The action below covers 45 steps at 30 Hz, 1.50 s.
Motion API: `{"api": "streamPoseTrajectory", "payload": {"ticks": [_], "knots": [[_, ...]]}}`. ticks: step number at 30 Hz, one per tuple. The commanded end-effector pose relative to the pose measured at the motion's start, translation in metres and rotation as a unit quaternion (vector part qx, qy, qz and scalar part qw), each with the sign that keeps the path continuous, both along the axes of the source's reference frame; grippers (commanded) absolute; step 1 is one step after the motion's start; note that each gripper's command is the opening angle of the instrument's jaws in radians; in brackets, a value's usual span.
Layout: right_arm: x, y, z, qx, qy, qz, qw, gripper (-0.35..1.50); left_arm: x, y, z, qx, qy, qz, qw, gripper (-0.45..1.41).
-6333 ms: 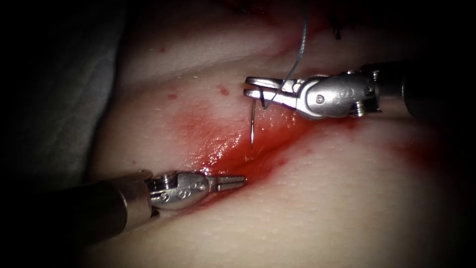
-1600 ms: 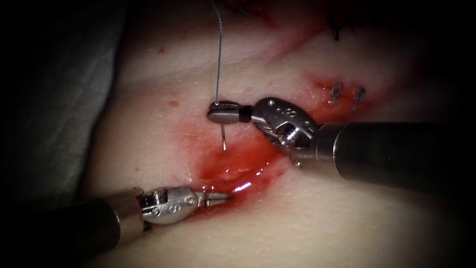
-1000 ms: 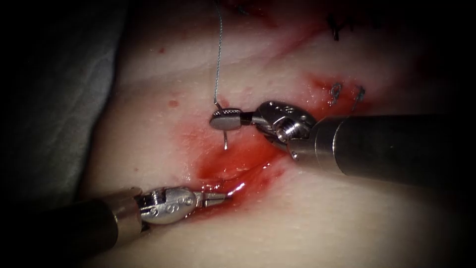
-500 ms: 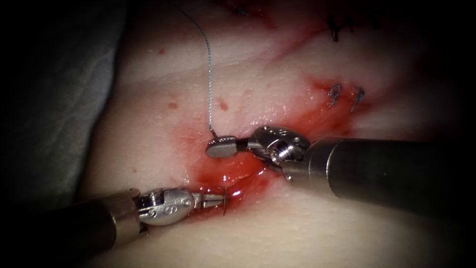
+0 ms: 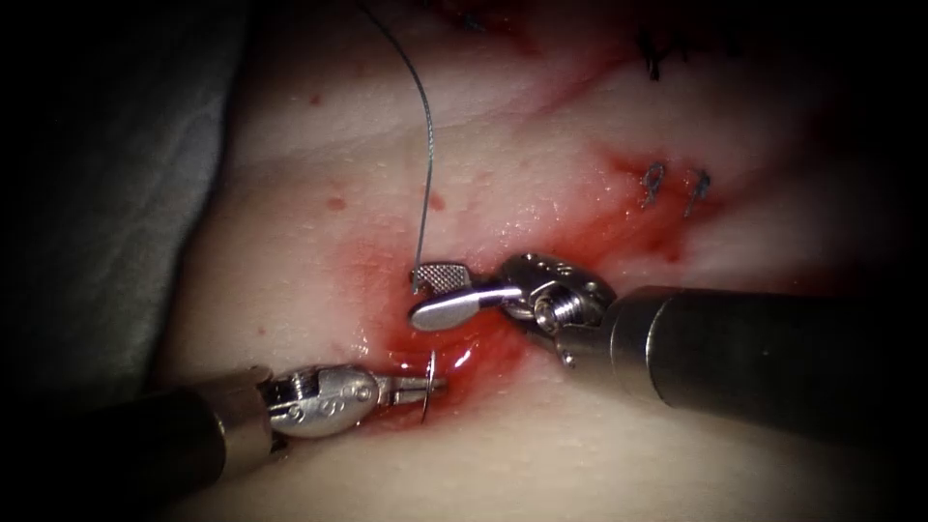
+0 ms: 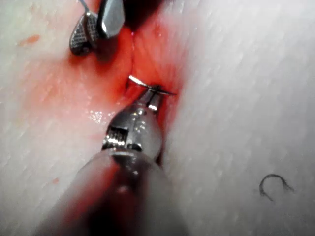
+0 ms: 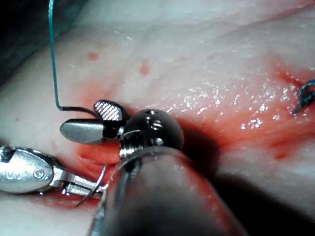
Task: Wound Closure
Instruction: Throw needle through skin on top of incision using right jaws
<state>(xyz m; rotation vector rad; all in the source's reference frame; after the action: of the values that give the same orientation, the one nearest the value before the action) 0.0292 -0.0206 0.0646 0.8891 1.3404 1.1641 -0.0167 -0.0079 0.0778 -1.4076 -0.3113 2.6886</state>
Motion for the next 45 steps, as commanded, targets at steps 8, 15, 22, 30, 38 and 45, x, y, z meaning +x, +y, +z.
{"api": "streamPoseTrajectory", "payload": {"ticks": [8,15,22,30,38,45], "knots": [[0.0001,0.0027,0.0009,-0.153,-0.042,0.017,0.987,1.46,-0.0006,-0.0004,0.0006,0.001,0.000,0.000,1.000,-0.02],[0.0007,0.0033,-0.0003,-0.261,-0.096,0.009,0.961,1.38,-0.0006,-0.0005,0.0006,0.000,0.000,-0.001,1.000,-0.02],[0.0003,0.0046,-0.0018,-0.323,-0.167,0.013,0.931,1.26,-0.0006,-0.0005,0.0006,0.000,0.000,-0.001,1.000,-0.02],[0.0004,0.0052,-0.0026,-0.363,-0.204,0.023,0.909,1.23,-0.0007,-0.0006,0.0006,0.000,0.000,-0.001,1.000,-0.02],[0.0013,0.0045,-0.0021,-0.365,-0.212,-0.005,0.907,1.30,-0.0007,-0.0006,0.0006,0.000,0.000,-0.001,1.000,-0.02],[0.0016,0.0033,-0.0016,-0.368,-0.214,-0.019,0.905,-0.33,-0.0007,-0.0006,0.0005,0.000,0.000,-0.001,1.000,-0.02]]}}
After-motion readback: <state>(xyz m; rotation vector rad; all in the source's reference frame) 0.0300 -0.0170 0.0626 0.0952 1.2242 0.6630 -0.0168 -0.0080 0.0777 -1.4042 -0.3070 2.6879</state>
